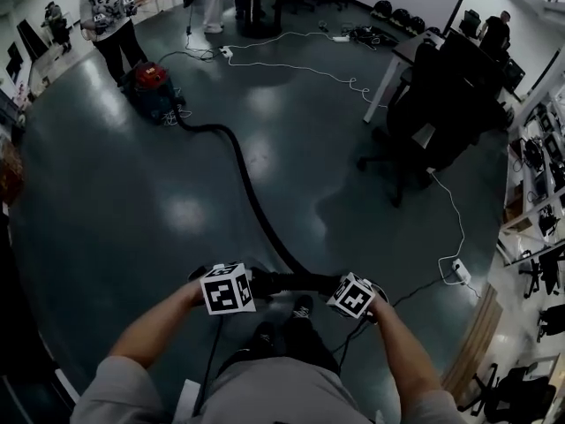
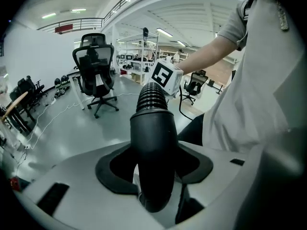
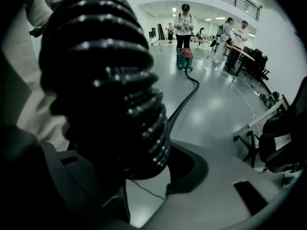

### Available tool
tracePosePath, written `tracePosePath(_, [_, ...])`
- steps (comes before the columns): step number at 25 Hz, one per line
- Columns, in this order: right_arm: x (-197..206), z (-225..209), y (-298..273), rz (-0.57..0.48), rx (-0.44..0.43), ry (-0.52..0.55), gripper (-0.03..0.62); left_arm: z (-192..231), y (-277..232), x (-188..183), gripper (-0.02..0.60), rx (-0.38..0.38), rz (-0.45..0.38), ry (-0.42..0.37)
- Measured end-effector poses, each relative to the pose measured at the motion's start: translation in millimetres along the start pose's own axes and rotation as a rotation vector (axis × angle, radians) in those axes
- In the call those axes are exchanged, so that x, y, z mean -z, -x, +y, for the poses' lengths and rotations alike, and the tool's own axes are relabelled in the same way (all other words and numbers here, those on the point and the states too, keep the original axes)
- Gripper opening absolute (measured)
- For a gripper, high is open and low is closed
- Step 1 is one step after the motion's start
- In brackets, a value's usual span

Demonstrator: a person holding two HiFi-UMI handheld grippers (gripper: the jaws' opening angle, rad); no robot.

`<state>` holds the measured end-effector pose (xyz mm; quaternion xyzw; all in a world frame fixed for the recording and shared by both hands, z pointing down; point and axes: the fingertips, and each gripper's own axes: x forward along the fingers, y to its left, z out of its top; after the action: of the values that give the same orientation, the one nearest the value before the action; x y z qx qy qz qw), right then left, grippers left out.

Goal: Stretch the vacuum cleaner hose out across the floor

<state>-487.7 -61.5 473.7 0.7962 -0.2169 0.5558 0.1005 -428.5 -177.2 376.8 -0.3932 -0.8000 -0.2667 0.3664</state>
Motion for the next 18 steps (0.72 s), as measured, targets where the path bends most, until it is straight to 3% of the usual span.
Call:
tracePosePath(5, [8.3, 11.1, -19.6, 0.054, 0.102, 0.106, 0.179, -35.6, 2.1, 10.0, 0.224, 0.041, -0.039, -0.009])
tracePosePath(10, [9.0, 22.4, -20.4, 0.002, 0.146, 0.116, 0.181, -69.4, 5.9, 8.1, 0.224, 0.053, -0.074, 0.013])
tracePosePath(14, [15.7, 3.9, -1.7, -0.067, 0.190, 0.091, 0.203, -79.8, -0.3, -6.9, 0.222, 0.023, -0.048, 0.026])
tracePosePath(18, [55.3, -17.3, 24.7, -0.102, 0.235, -0.023, 0.218, -99.5, -22.3, -6.9, 0.222, -0.045, 0.035, 0.064])
